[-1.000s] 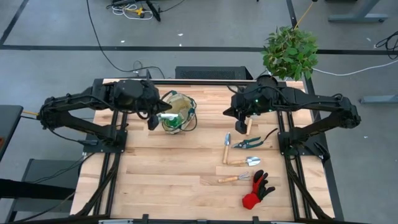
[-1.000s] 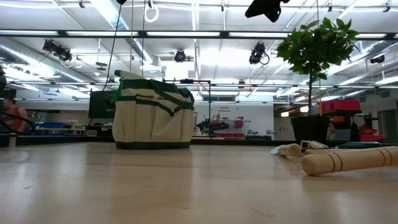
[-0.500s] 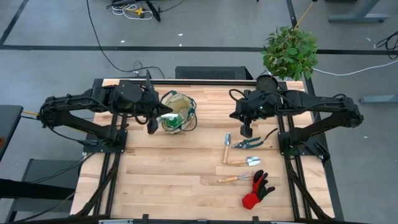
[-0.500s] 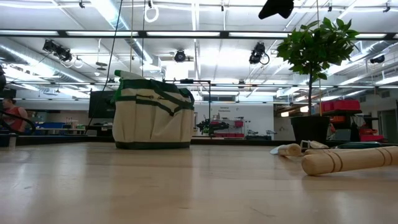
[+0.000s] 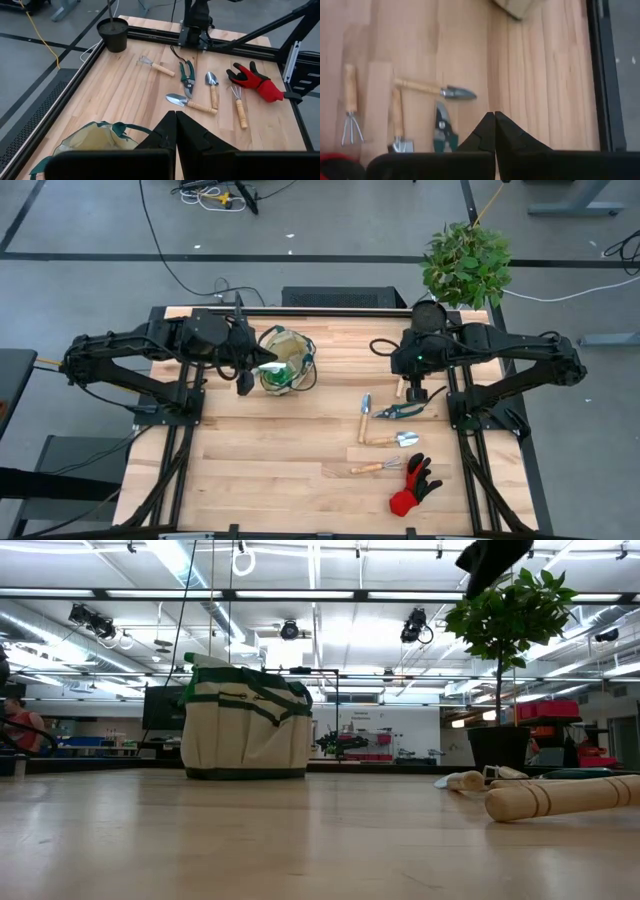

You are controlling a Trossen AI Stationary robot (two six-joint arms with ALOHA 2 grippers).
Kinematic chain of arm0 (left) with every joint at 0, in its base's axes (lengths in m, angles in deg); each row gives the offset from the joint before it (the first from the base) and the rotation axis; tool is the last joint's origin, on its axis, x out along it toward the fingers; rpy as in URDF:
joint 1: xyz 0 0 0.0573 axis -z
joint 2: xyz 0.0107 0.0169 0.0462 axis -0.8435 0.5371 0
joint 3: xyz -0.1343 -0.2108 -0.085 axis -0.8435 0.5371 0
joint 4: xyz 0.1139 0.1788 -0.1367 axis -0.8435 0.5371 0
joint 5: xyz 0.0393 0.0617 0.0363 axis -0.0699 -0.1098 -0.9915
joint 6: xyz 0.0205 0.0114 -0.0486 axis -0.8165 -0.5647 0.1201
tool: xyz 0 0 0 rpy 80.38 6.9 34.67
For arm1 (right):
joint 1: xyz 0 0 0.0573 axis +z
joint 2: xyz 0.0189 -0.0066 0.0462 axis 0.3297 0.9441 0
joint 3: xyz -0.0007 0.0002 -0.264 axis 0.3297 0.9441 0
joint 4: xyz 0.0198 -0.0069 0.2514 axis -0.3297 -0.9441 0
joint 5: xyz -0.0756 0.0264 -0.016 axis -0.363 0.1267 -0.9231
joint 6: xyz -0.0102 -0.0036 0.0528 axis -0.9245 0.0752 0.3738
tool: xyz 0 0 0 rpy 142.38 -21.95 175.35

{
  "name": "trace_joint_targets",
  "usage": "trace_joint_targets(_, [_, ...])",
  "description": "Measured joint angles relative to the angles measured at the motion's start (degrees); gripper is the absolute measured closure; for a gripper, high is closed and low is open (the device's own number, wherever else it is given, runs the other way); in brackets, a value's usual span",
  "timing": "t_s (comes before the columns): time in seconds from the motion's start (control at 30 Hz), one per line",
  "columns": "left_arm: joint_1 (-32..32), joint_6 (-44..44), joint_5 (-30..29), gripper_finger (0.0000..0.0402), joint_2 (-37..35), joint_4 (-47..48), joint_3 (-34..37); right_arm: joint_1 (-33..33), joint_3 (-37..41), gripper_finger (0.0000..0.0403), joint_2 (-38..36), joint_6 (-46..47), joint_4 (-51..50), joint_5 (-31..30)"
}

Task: Pick & Place Garden tools in Gardening bag
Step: Put the top brown hand rake into the gardening bag

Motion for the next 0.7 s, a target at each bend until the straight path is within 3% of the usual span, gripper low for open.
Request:
trace_joint_targets(0.17, [0.0, 0.0, 0.0, 0.0393, 0.0, 0.0, 0.0, -0.8, 0.0, 0.0403, 0.0, -4.5, -2.4, 0.1])
trace_joint_targets(0.47, [0.0, 0.0, 0.0, 0.0386, 0.0, 0.0, 0.0, -2.0, 0.0, 0.0403, 0.0, -23.4, -6.9, 0.1])
trace_joint_targets(0.7, [0.0, 0.0, 0.0, 0.0393, 0.0, 0.0, 0.0, -3.6, 0.0, 0.0403, 0.0, -32.9, -9.1, 0.0])
